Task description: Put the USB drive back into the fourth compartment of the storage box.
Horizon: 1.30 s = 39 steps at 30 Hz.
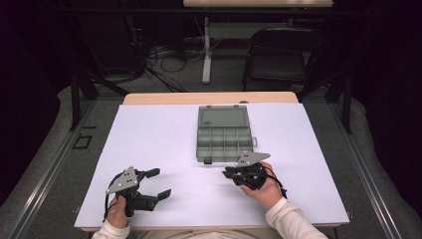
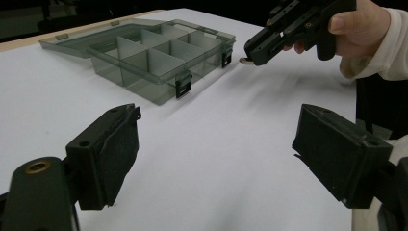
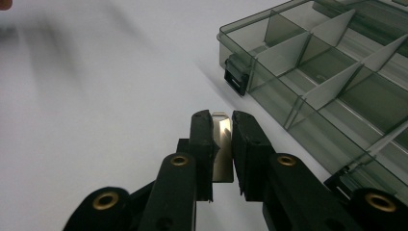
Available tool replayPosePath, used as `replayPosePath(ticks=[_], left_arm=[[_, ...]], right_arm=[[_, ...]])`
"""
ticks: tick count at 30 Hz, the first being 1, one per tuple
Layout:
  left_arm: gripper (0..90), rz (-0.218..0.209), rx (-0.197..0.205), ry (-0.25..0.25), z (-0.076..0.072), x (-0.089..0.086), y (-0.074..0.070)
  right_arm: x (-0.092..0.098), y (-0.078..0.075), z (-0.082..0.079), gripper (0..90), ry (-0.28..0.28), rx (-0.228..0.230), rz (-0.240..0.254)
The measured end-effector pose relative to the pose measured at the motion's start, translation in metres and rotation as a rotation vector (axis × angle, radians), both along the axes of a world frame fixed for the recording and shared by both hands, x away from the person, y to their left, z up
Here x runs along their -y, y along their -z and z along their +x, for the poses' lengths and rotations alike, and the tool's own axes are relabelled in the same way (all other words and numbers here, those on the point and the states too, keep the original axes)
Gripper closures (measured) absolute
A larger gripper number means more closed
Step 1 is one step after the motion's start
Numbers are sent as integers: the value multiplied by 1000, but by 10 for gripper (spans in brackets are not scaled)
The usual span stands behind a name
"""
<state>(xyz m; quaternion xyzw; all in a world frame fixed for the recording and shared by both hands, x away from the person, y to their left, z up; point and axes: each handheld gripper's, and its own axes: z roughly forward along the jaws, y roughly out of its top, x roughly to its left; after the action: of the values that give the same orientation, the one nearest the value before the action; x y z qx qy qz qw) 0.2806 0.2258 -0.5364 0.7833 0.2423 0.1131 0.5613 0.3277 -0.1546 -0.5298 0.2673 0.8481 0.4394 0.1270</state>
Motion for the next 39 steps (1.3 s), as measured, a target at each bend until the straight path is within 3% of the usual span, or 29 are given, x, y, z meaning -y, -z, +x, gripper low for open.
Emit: replayPosePath(ticks=[39], left_arm=[[157, -5, -1, 3, 0, 0, 0]], right_arm=[[27, -9, 9, 794, 78, 20, 5]])
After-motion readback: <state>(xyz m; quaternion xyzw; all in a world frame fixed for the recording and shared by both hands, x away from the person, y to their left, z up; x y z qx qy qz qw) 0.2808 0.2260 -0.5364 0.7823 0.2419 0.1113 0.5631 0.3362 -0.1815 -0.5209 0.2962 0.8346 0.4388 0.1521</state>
